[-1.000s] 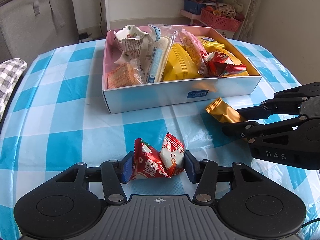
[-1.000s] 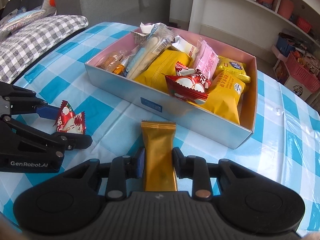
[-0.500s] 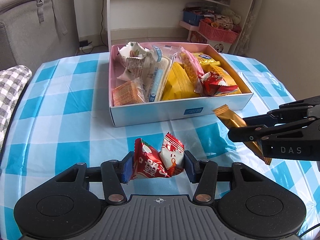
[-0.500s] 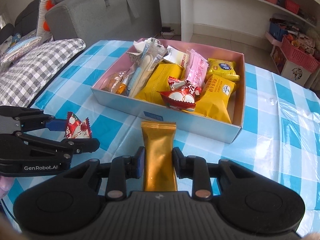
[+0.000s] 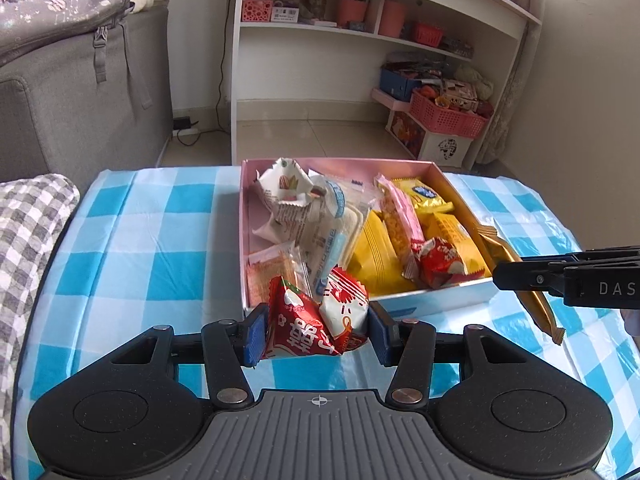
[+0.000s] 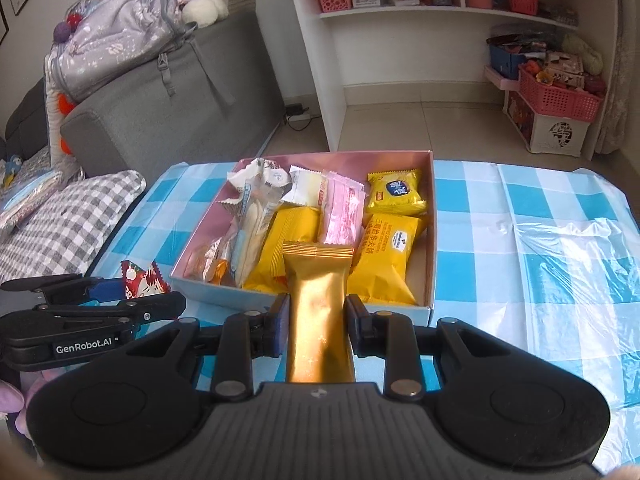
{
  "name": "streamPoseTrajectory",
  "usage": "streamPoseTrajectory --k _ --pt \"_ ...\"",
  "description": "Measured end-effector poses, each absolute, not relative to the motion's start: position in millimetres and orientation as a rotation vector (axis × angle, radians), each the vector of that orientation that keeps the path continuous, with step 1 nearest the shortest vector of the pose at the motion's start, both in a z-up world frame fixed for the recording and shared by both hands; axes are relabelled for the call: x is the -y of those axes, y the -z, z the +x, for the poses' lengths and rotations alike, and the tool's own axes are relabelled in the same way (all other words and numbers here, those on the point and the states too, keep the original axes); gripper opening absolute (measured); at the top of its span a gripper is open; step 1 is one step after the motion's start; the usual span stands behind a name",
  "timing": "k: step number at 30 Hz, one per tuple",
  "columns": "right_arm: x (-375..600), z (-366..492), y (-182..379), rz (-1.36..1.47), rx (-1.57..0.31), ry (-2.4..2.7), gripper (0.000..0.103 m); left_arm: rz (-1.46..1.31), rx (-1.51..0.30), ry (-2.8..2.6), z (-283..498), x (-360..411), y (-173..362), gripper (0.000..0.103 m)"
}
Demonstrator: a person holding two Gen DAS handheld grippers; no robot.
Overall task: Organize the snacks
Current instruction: 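Carry the gold bar and candies into the pink tray and open both tools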
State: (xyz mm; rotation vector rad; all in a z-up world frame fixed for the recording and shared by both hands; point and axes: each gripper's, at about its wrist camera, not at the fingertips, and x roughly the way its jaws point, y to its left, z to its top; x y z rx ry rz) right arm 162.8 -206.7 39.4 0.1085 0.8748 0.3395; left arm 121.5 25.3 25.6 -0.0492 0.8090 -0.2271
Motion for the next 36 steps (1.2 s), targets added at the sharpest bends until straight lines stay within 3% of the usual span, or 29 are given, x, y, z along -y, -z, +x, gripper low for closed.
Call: streamPoseTrajectory --k 18,22,24,27,29,36 --pt "195 238 -25 0.177 -0.861 -0.217 0.027 0.058 -0.875 0.216 208 -21 -2 0.051" --pt "196 241 -20 0.194 -0.872 -0.194 0.028 0.054 -0.867 0.229 211 -21 0 0.055" --pt "197 241 -21 0.205 -0.866 -0.179 0.038 0.068 -0.852 0.234 209 -19 0 0.058" --pt "199 237 -24 0.206 -0.853 -0.172 0.057 0.083 -0.836 0.226 205 -17 -2 0.076" --pt "199 235 -28 0.201 -0.844 -0.172 0.06 0.08 -0.831 0.22 203 -17 -5 0.085" --pt "204 224 -38 0.183 -0.839 -0.159 0.071 0.038 -0.827 0.215 186 -22 -16 0.092"
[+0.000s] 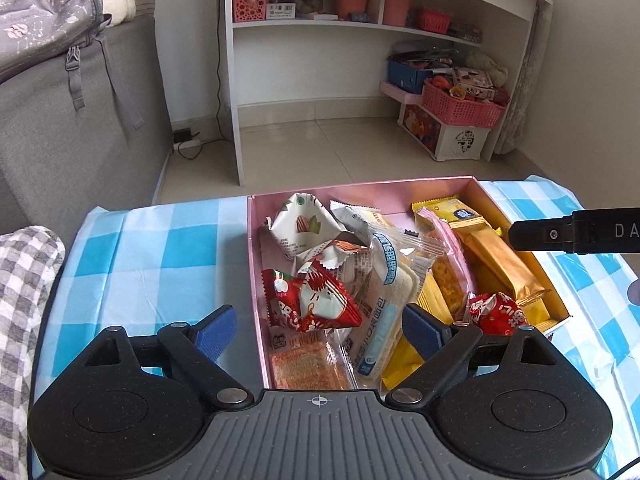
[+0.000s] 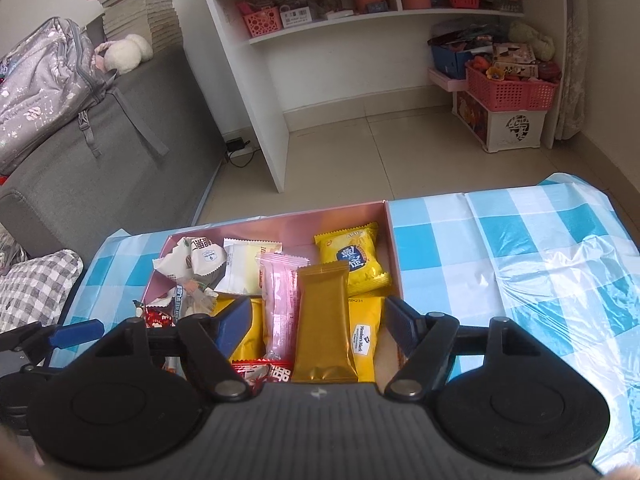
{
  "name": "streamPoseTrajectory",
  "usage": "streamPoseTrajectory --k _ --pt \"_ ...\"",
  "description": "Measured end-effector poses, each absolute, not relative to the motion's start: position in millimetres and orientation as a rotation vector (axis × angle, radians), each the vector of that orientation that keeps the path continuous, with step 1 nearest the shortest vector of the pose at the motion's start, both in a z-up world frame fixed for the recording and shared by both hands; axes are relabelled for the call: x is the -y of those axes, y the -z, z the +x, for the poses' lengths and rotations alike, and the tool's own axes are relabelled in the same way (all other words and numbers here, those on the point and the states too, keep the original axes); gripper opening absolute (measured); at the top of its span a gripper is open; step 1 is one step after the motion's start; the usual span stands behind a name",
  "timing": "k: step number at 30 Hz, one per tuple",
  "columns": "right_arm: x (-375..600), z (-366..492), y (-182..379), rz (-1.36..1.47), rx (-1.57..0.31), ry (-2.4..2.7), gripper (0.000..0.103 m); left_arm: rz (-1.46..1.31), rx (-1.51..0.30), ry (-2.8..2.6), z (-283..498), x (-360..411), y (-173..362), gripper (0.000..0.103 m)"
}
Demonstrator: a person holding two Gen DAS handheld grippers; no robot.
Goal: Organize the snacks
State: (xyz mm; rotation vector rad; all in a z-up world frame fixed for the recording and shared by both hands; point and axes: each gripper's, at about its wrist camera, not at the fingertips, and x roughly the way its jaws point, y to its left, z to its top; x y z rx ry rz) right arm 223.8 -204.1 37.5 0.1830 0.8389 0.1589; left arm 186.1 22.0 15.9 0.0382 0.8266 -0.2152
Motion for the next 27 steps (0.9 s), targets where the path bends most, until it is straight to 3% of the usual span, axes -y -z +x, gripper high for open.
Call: streamPoseTrajectory --k 27 --pt "213 139 -34 0.121 -0.945 -0.09 0.089 -0.007 -0.932 0.099 87 -25 -23 0.093"
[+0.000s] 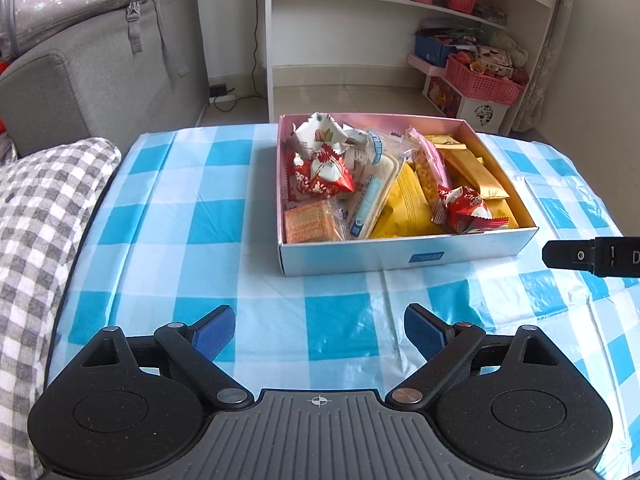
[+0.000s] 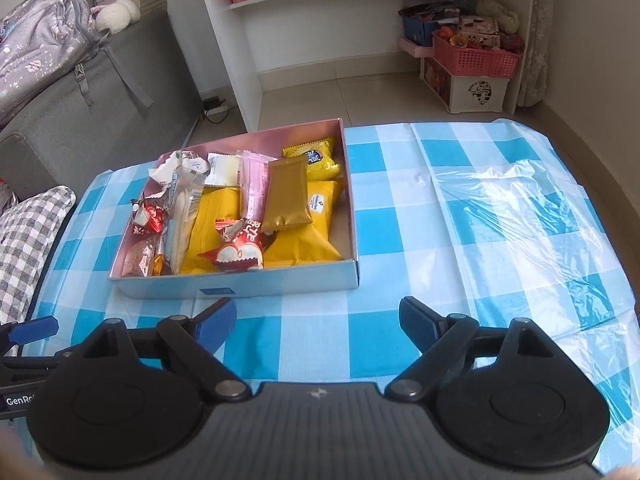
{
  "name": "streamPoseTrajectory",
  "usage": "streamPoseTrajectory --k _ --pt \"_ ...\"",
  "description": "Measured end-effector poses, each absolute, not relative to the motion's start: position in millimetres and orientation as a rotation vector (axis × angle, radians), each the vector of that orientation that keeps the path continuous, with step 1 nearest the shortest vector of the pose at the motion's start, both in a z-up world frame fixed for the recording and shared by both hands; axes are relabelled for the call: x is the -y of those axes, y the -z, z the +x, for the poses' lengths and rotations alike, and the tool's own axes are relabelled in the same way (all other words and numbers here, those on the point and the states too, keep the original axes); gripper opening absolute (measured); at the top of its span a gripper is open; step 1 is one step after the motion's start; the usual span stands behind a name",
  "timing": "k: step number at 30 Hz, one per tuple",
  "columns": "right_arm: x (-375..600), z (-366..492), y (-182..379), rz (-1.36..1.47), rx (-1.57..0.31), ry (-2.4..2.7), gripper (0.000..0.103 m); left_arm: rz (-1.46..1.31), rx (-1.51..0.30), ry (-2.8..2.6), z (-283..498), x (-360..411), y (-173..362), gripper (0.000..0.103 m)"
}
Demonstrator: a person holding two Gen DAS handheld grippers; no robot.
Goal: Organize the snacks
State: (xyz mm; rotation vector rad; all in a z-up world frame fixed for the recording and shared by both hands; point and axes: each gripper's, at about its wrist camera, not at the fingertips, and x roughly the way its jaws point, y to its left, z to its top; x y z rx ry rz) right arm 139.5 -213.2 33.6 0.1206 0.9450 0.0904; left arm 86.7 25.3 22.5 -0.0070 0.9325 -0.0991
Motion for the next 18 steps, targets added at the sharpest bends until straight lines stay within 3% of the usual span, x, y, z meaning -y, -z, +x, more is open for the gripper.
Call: streamPoseTrajectory --k 18 --pt "182 108 -40 0.0 -0.9 -0.134 0.099 0.01 -0.95 -0.026 61 -23 -34 0.101"
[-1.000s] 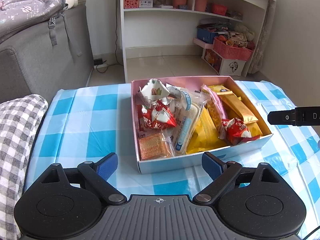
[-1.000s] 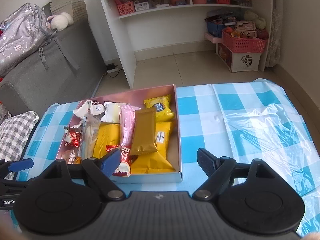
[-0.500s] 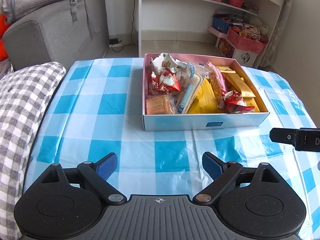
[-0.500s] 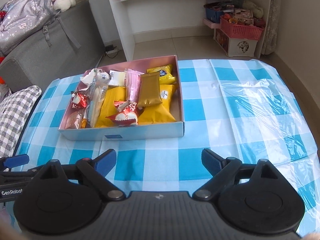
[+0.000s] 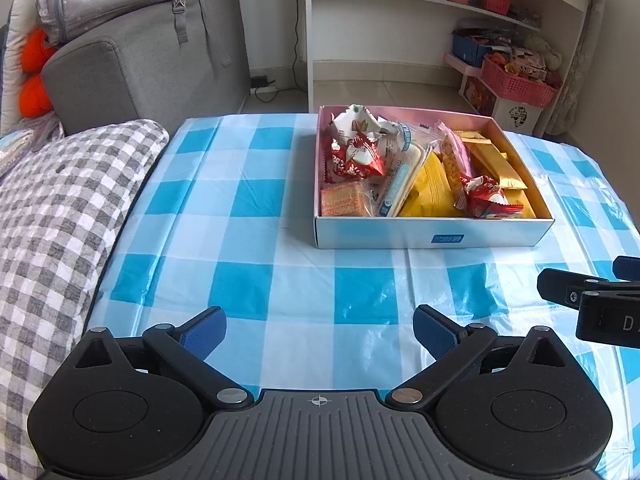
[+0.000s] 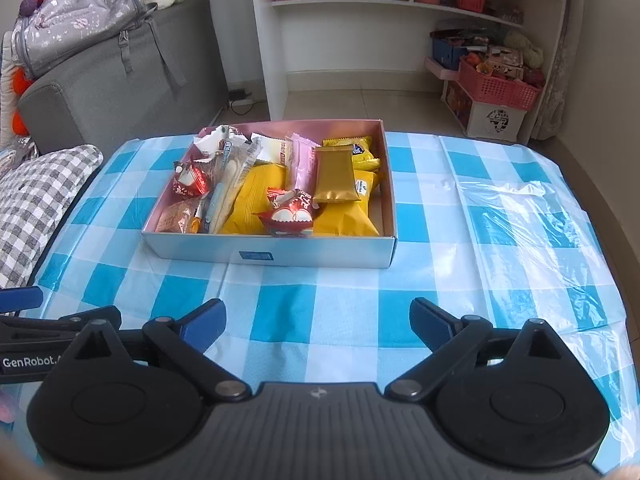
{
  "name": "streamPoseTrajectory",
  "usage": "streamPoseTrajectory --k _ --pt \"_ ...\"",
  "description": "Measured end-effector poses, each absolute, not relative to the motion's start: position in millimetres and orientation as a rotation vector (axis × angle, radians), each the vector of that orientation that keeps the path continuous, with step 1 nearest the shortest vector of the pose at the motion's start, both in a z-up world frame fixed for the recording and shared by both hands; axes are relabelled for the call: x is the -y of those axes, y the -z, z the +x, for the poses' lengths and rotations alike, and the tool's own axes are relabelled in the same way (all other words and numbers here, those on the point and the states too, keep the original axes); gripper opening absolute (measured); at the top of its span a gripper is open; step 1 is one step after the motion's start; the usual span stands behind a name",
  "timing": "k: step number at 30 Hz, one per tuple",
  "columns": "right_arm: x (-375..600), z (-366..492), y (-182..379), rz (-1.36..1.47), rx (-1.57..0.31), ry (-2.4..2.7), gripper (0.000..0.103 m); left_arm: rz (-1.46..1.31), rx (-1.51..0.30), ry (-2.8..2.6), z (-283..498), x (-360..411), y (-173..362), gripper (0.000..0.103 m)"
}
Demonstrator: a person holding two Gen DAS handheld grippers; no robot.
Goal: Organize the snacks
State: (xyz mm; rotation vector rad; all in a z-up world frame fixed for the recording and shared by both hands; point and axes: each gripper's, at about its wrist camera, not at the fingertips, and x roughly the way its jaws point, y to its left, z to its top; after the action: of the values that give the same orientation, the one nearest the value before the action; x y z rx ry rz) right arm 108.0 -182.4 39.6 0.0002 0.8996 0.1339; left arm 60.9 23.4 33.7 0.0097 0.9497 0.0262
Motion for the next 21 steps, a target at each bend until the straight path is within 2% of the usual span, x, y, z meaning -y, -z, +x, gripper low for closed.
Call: streamPoseTrajectory --k 21 --pt "175.4 107.1 -33.9 -0.042 -0.896 -0.1 0.101 0.029 -0.961 -0.041 57.3 -19.2 -31.9 0.101"
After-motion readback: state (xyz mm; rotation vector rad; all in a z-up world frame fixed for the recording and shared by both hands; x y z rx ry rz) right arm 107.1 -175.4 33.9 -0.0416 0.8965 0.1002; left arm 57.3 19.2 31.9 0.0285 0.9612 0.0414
